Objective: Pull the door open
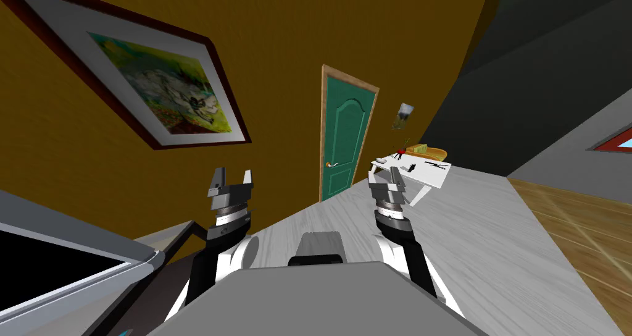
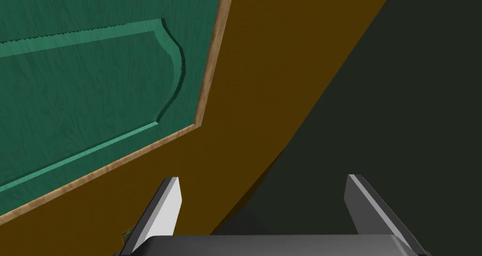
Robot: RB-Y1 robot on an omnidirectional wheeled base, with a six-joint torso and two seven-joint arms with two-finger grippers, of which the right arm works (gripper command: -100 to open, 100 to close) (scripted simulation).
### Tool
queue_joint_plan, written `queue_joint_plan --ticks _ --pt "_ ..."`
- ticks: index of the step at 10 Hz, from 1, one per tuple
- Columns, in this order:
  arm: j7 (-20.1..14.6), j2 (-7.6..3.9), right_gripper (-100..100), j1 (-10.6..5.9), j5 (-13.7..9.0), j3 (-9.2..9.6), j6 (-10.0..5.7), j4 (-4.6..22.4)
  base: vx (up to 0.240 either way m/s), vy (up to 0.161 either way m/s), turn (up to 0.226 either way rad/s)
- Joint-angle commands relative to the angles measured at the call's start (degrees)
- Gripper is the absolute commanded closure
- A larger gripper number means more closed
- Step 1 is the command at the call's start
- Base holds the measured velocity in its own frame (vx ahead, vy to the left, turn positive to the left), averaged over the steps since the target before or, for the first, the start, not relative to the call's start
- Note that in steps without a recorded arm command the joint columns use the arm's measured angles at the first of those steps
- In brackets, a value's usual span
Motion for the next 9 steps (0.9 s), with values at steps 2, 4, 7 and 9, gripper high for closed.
queue_joint_plan --ticks 2,4,7,9 --pt "-0.4 -1.16 -100 -1.06 -0.1 -0.07 -0.54 3.7 0.048 -0.024 0.112" --pt "-0.8 -2.08 -100 -1.92 -0.2 -0.12 -0.98 6.7 0.070 -0.039 0.108" --pt "-1.5 -3.83 -100 -3.59 -0.4 -0.23 -1.83 11.9 0.076 -0.043 0.130" --pt "-1.7 -4.47 -100 -4.22 -0.5 -0.26 -2.14 14.6 0.064 -0.048 0.085"
